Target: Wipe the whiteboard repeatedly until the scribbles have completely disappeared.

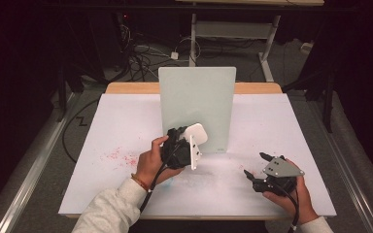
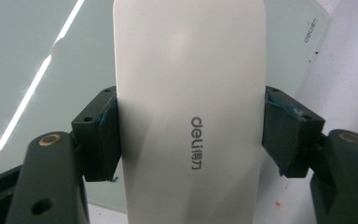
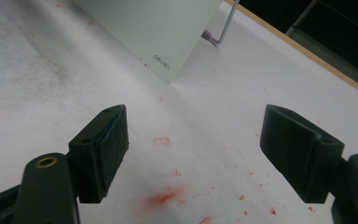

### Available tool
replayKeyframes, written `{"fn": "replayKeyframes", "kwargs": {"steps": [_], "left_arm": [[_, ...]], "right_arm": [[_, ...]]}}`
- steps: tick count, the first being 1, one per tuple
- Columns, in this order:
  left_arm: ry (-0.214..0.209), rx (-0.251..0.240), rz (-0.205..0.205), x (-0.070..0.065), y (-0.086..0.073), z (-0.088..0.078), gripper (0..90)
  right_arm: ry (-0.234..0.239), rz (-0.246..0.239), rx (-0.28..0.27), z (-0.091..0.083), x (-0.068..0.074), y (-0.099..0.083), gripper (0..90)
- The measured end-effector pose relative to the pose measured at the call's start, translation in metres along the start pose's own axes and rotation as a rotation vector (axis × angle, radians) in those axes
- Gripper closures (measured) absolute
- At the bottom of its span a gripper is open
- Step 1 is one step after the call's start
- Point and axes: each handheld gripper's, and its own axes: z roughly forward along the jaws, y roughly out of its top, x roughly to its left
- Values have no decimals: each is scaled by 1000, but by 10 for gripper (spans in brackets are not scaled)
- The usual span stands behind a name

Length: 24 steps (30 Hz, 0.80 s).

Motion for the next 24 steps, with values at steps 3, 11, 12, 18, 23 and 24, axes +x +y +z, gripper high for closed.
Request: {"fn": "replayKeyframes", "kwargs": {"steps": [3,11,12,18,23,24], "left_arm": [[0,-5,3,2,-2,-3,290],[-38,-24,-34,8,-7,-11,290],[-42,-23,-38,9,-8,-12,290],[-86,-45,-71,17,-20,-17,290],[-109,-47,-86,21,-26,-21,290],[-110,-47,-90,22,-28,-22,290]], "right_arm": [[-3,-1,-5,-1,-1,0,241],[-6,0,-6,-1,-1,0,241],[-6,2,-7,-1,-1,0,241],[-5,3,-5,-1,-2,0,241],[-6,2,-1,-1,-2,0,241],[-6,3,-1,-1,-2,0,241]]}}
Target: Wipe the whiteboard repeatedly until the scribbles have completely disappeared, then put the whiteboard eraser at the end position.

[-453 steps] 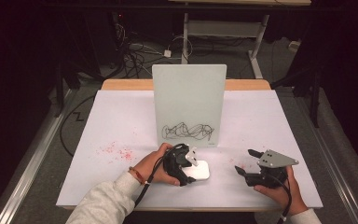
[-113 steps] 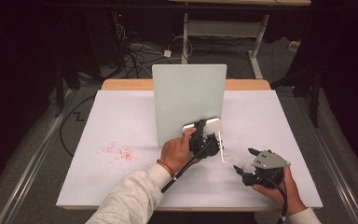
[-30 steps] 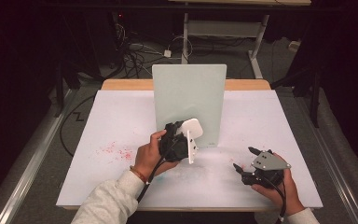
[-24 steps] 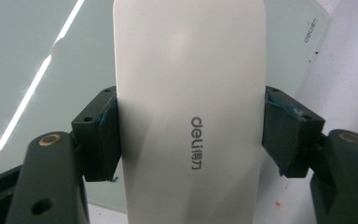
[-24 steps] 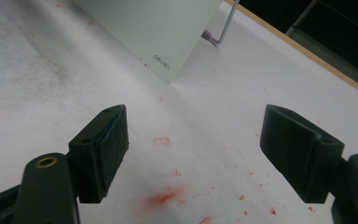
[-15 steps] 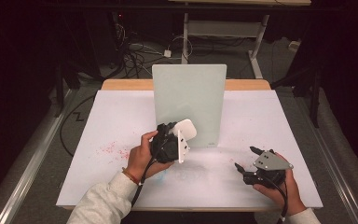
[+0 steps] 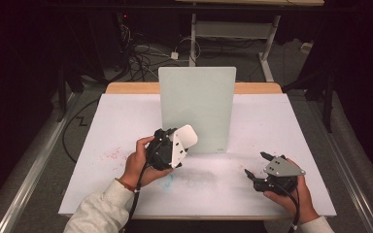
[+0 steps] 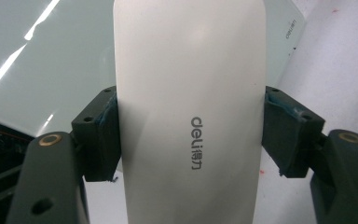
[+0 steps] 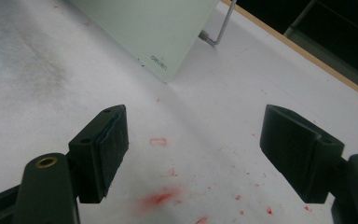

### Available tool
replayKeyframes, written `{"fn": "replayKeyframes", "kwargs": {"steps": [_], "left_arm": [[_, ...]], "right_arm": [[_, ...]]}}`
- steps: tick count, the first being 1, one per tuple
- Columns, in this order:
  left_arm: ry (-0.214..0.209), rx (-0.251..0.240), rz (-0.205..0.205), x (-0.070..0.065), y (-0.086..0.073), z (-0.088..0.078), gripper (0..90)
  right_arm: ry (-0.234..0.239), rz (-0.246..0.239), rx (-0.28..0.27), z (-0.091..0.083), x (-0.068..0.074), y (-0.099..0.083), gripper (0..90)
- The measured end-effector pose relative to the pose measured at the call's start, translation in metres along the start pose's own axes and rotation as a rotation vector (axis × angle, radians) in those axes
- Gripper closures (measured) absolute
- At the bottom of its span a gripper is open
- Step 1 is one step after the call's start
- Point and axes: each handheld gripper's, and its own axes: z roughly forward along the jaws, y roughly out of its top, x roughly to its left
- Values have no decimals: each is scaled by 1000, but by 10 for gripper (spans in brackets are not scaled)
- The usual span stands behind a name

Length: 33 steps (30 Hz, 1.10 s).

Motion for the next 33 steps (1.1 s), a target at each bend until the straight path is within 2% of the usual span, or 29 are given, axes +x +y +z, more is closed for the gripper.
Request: {"fn": "replayKeyframes", "kwargs": {"steps": [4,10,16,20,25,31,33], "left_arm": [[-15,-7,-2,2,-6,-6,290],[-46,-6,-52,10,-15,-16,290],[-127,-30,-105,15,-20,-28,290],[-177,-31,-119,15,-20,-32,290],[-229,-19,-109,12,-20,-35,290],[-322,-23,-86,10,-18,-36,291],[-340,-9,-66,7,-17,-35,290]], "right_arm": [[2,-4,-1,0,1,0,241],[0,2,-1,-1,0,0,241],[4,-2,-4,-1,1,1,240],[7,-3,0,0,0,1,240],[14,-4,0,0,2,0,240],[14,-5,8,-2,3,-2,240],[14,-6,3,-2,4,-1,240]]}}
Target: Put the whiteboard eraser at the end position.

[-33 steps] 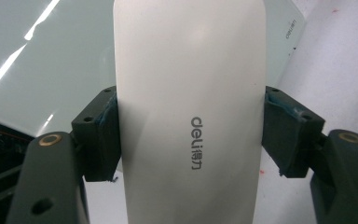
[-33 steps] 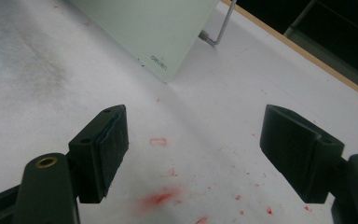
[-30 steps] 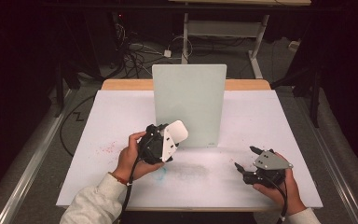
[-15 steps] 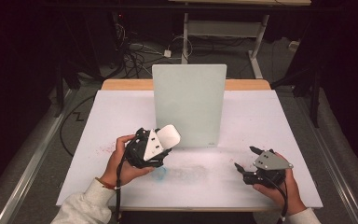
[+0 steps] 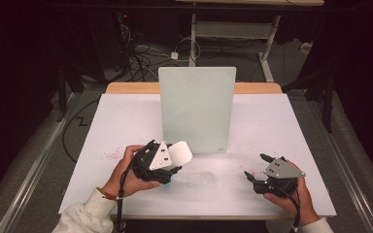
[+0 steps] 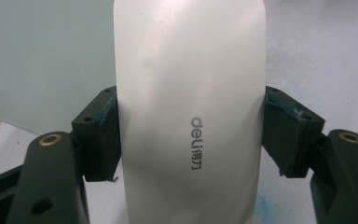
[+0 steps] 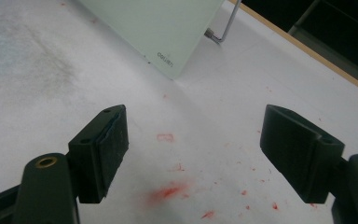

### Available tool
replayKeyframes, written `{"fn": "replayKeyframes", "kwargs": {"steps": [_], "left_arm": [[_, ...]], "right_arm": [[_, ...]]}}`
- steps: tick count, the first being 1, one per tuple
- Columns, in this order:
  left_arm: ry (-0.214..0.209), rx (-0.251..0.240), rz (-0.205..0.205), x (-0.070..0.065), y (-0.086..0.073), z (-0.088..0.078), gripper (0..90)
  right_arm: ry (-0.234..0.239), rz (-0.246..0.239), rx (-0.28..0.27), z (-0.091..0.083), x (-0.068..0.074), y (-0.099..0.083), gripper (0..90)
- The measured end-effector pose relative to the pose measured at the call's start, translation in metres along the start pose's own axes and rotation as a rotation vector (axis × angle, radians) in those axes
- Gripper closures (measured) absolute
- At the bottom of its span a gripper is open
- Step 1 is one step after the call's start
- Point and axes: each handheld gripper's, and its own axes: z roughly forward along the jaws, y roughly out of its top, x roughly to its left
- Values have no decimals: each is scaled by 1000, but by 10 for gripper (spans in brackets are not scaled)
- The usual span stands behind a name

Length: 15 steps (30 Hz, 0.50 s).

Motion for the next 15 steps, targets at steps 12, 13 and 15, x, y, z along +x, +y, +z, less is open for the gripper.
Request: {"fn": "replayKeyframes", "kwargs": {"steps": [12,13,15], "left_arm": [[-133,62,54,-11,7,21,290],[-144,69,58,-12,8,24,290],[-171,80,72,-14,10,28,290]], "right_arm": [[2,-1,2,0,0,0,240],[2,-2,1,0,-1,0,240],[3,-1,2,1,-1,0,240]]}}
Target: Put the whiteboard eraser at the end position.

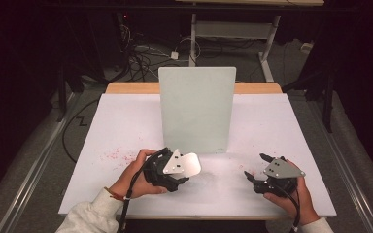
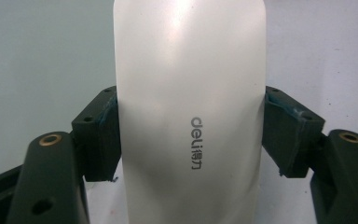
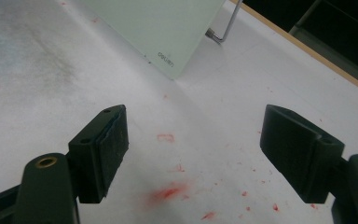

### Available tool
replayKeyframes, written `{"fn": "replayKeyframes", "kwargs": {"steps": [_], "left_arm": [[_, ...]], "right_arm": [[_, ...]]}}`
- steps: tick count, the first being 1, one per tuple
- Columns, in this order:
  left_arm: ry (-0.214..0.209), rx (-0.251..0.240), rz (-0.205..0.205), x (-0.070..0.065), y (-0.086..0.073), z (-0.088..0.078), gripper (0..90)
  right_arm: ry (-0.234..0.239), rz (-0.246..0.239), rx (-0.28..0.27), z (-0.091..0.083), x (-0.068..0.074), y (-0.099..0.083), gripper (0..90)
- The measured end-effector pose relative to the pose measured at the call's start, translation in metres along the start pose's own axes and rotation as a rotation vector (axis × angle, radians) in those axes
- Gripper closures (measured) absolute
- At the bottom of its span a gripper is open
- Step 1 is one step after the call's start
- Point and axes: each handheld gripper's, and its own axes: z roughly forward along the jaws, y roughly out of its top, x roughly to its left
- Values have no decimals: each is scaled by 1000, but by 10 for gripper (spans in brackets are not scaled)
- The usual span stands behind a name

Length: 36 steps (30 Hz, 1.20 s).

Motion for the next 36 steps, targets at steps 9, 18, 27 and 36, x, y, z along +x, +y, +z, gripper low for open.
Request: {"fn": "replayKeyframes", "kwargs": {"steps": [9,18,27,36], "left_arm": [[-105,44,25,-1,10,21,290],[-164,84,67,-6,17,37,289],[-174,115,103,-9,23,46,289],[-163,92,109,-10,29,50,275]], "right_arm": [[2,-5,2,1,1,0,241],[9,-13,11,2,2,0,245],[12,-13,14,3,3,0,245],[15,-18,17,3,3,-1,246]]}}
